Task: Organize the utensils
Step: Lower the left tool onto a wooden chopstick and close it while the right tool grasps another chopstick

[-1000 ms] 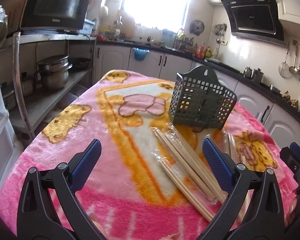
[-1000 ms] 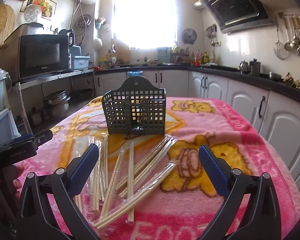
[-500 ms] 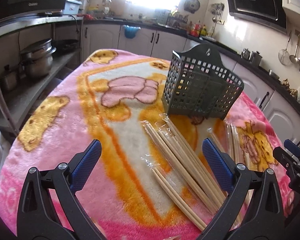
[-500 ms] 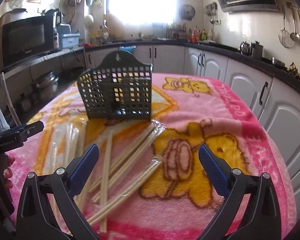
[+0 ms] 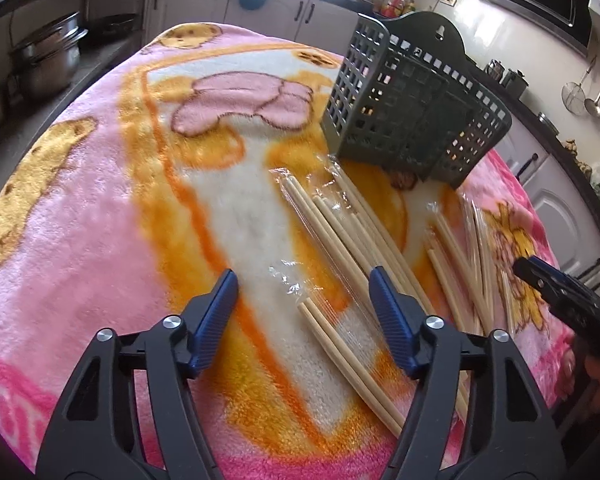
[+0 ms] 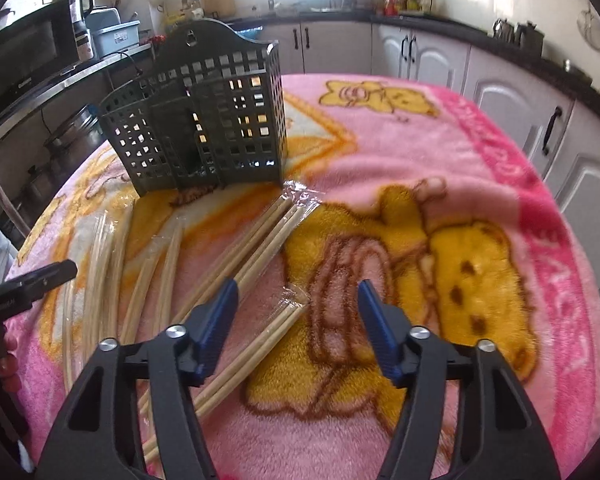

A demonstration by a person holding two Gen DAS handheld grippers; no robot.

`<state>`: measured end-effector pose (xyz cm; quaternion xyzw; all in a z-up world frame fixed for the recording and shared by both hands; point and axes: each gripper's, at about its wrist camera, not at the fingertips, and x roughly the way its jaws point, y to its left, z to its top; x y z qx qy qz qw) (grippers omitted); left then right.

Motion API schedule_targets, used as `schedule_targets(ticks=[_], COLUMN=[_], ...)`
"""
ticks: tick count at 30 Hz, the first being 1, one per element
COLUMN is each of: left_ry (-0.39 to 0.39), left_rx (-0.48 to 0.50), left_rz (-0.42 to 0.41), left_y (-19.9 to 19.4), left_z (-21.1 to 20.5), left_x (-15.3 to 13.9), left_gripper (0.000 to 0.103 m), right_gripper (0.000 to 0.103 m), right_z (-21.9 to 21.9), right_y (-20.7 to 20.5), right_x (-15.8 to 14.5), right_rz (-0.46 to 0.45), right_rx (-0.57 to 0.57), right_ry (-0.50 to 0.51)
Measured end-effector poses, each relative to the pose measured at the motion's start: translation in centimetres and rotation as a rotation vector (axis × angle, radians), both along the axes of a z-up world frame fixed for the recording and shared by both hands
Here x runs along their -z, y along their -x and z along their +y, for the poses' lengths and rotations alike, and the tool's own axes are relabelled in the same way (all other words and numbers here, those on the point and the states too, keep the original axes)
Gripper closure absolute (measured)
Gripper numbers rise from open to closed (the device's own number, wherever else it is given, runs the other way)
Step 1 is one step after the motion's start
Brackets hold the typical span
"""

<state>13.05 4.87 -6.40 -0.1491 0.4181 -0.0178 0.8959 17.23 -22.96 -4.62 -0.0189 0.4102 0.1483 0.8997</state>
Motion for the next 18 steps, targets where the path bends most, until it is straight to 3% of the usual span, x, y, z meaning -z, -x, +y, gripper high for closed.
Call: schedule_targets(ticks=[6,13,18], left_ry=[-0.009,-0.029,-0.036], left_rx=[0.029,0.05,0.06], left_rz=[0.008,0.019,0.025], left_y=[0.0,-0.5,-1.0], left_z=[-0.4,-0.5,-0.3], left_x=[0.2,0.5,0.6], left_gripper=[0.065,0.081,0.084], right_gripper=[0.063,0.073,0.085], right_z=[0.0,-0.1,-0.4], right_y=[-1.6,-2.1,-2.1], right_x=[1.5,1.7,1.8], right_rz=[0.081,0.086,0.086], right_rx=[-0.008,-0.002,0.0], right_ry=[-0.013,-0.013,-0.015])
